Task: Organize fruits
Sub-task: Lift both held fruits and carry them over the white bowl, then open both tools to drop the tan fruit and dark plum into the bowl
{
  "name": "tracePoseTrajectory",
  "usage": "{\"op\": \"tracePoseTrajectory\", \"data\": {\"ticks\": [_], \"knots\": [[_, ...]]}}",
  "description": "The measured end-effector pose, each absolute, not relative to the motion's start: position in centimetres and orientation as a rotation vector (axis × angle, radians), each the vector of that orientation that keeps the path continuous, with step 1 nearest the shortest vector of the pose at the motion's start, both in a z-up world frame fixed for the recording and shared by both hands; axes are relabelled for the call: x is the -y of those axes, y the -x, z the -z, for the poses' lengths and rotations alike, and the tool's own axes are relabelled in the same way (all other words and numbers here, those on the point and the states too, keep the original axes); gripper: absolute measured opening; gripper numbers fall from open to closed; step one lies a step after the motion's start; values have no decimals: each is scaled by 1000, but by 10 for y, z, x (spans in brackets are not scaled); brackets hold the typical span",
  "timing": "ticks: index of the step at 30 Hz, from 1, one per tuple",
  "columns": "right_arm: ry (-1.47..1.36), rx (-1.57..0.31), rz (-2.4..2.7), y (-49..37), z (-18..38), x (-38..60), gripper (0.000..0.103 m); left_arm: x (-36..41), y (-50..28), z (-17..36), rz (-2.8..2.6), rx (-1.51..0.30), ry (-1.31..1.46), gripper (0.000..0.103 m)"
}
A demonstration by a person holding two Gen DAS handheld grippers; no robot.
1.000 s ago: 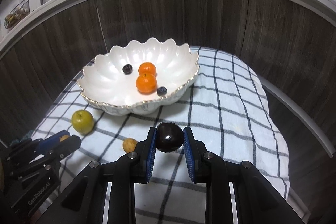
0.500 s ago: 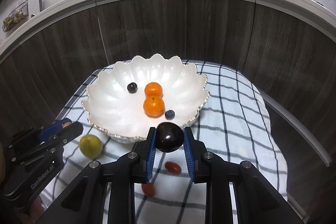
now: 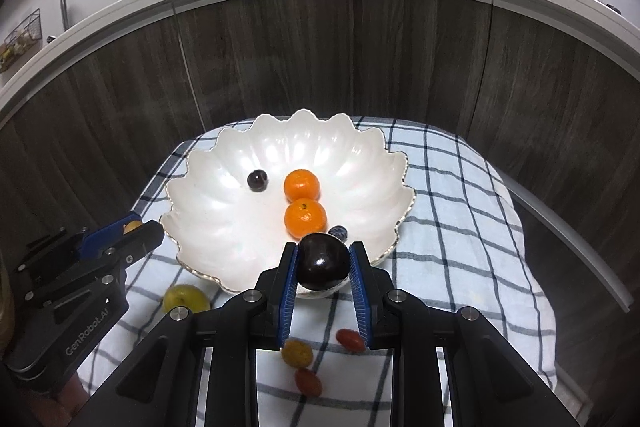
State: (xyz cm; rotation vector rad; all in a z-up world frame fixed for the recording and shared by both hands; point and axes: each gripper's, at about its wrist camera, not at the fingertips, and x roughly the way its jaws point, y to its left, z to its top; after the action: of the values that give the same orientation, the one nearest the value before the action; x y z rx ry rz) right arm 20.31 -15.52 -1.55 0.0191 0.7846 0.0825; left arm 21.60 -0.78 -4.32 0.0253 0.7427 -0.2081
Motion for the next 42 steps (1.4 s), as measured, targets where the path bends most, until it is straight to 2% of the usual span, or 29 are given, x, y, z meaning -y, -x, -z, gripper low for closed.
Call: {"op": "tracePoseTrajectory", "data": {"ticks": [36,38,40,42], "knots": [[-45,-974,-98,-260,50,130,27,1,-294,64,274,-916,-110,23],[-49,-994,-111,-261,53,129,27,0,-293,63,251,-897,-126,28],[-53,-1016,-116,-263,56,129,30,-2,-293,62,243,-884,-134,43],[-50,-1026,-113,-264,58,130,45,-5,-293,60,242,-879,-130,46]]}}
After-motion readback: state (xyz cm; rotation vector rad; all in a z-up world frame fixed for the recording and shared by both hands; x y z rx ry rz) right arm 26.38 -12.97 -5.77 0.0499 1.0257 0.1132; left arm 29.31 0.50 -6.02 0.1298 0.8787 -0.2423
